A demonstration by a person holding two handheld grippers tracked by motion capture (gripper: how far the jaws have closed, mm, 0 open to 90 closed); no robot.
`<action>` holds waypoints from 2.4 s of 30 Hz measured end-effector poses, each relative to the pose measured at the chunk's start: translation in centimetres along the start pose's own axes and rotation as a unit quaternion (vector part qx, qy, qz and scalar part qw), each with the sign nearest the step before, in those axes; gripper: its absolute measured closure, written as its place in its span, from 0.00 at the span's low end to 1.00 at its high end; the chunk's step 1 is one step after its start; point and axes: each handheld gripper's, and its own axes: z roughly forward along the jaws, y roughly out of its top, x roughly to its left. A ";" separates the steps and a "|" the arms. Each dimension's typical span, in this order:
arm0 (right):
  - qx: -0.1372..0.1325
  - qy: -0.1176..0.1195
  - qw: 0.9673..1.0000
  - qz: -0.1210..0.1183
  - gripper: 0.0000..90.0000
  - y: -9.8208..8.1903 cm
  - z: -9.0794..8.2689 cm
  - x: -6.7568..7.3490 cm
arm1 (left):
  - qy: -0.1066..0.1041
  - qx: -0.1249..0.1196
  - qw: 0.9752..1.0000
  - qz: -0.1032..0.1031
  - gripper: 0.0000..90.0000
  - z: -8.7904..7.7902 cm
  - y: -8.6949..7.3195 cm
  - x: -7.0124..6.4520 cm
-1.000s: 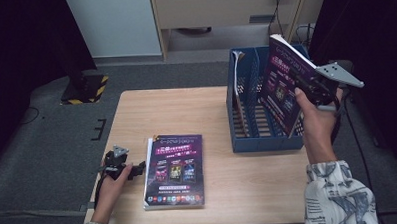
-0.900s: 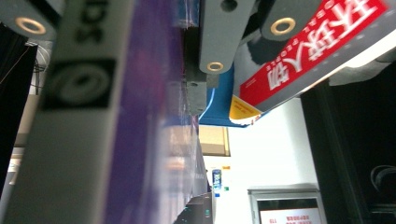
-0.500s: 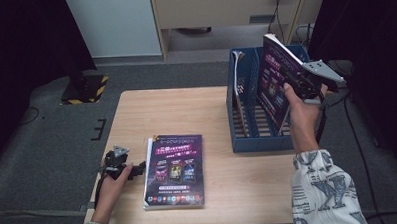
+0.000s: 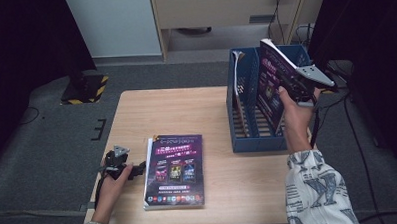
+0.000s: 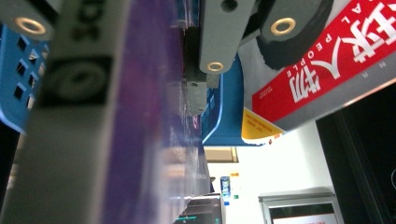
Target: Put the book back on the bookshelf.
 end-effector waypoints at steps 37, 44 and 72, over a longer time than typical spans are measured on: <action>0.004 -0.015 1.000 0.012 0.91 -3.4 2.3 -0.4 | -0.001 0.000 1.000 0.002 0.01 0.1 0.1 -0.2; 0.002 -0.019 1.000 0.013 0.92 -3.9 2.5 -0.6 | -0.002 0.000 1.000 0.002 0.01 0.1 0.1 -0.2; -0.003 -0.048 0.997 -0.054 0.92 -4.9 3.1 0.9 | -0.003 0.000 1.000 0.002 0.00 0.1 0.1 -0.2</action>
